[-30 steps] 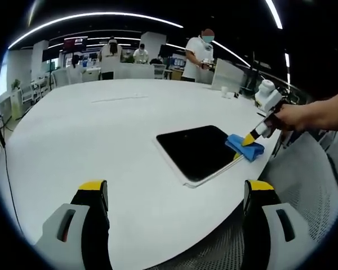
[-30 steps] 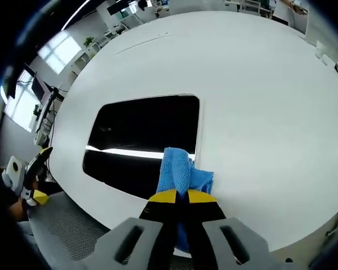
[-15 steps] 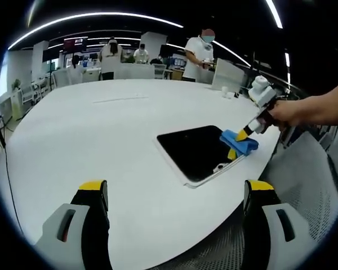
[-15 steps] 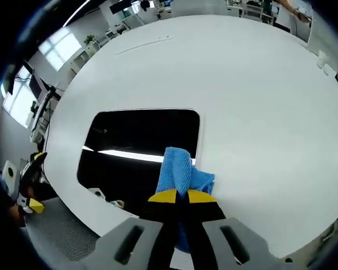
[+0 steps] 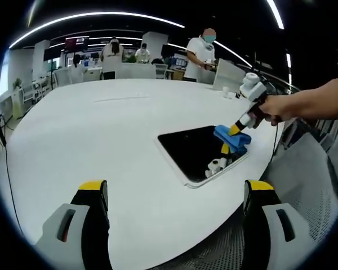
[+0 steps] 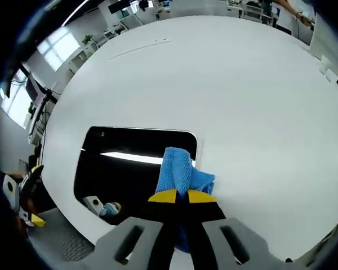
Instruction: Wipe the mirror surface with the cleaning cloth until all visible marks leave the cleaned area.
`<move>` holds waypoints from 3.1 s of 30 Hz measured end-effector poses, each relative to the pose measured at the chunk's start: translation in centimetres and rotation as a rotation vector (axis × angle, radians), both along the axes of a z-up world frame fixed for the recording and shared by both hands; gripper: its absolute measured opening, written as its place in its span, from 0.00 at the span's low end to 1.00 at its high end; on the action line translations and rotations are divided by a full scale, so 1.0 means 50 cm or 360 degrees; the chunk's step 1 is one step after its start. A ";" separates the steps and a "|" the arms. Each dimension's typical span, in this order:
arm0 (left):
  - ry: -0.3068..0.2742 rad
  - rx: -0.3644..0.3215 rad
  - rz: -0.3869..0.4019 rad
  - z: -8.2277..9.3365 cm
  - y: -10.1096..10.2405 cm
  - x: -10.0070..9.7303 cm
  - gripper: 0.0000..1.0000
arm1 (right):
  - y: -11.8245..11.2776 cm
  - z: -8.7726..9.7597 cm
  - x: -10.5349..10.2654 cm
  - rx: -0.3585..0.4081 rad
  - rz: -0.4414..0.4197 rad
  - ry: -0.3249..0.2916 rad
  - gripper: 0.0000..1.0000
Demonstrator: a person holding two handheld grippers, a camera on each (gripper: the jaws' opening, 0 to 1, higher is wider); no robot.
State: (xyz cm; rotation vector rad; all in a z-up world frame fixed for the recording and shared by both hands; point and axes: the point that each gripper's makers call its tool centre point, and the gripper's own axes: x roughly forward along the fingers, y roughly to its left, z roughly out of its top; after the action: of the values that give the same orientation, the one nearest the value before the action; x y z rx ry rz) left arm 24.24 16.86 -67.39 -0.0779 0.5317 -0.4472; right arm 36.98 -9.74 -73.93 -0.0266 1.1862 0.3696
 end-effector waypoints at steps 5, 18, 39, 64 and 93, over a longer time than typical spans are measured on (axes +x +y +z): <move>0.0005 0.0002 -0.0017 -0.001 -0.004 -0.001 0.99 | 0.003 0.000 0.024 -0.0009 -0.0002 -0.0011 0.00; 0.0000 0.0007 -0.0013 -0.002 -0.006 0.000 0.99 | 0.007 0.000 0.070 -0.0026 -0.0007 -0.0044 0.00; -0.0024 -0.0008 0.0017 0.003 -0.001 0.005 0.99 | 0.006 -0.004 0.087 -0.0015 0.0014 -0.0032 0.00; -0.0053 -0.0014 -0.0017 0.009 -0.008 0.004 0.99 | -0.167 0.061 -0.011 0.0016 -0.0154 -0.0011 0.00; 0.0002 -0.0111 0.0165 0.012 0.037 0.012 0.99 | -0.144 0.040 -0.015 0.0128 0.0024 -0.0193 0.20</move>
State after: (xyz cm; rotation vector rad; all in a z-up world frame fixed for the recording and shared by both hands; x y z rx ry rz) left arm 24.85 18.69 -66.81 -0.1719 0.5110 -0.3643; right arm 36.24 -16.96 -71.95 0.0119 1.0510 0.4227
